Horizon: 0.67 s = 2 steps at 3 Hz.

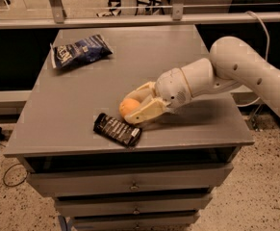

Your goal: Move orange near rxbar chocolate

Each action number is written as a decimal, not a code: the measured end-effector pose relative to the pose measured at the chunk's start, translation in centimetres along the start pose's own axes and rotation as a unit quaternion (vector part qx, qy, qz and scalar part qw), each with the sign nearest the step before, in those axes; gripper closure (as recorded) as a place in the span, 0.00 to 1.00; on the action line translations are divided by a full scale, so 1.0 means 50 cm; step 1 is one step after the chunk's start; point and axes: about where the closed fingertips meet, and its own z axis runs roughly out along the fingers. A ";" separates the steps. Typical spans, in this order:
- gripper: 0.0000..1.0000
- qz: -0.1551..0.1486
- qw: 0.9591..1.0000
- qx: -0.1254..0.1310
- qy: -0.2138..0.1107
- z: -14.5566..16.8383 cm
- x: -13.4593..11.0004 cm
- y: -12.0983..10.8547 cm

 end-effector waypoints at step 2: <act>0.36 0.000 1.000 0.000 0.000 0.000 -0.001 0.000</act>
Offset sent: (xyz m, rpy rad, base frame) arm -0.0087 0.0121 0.0009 -0.0312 -0.0346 0.0555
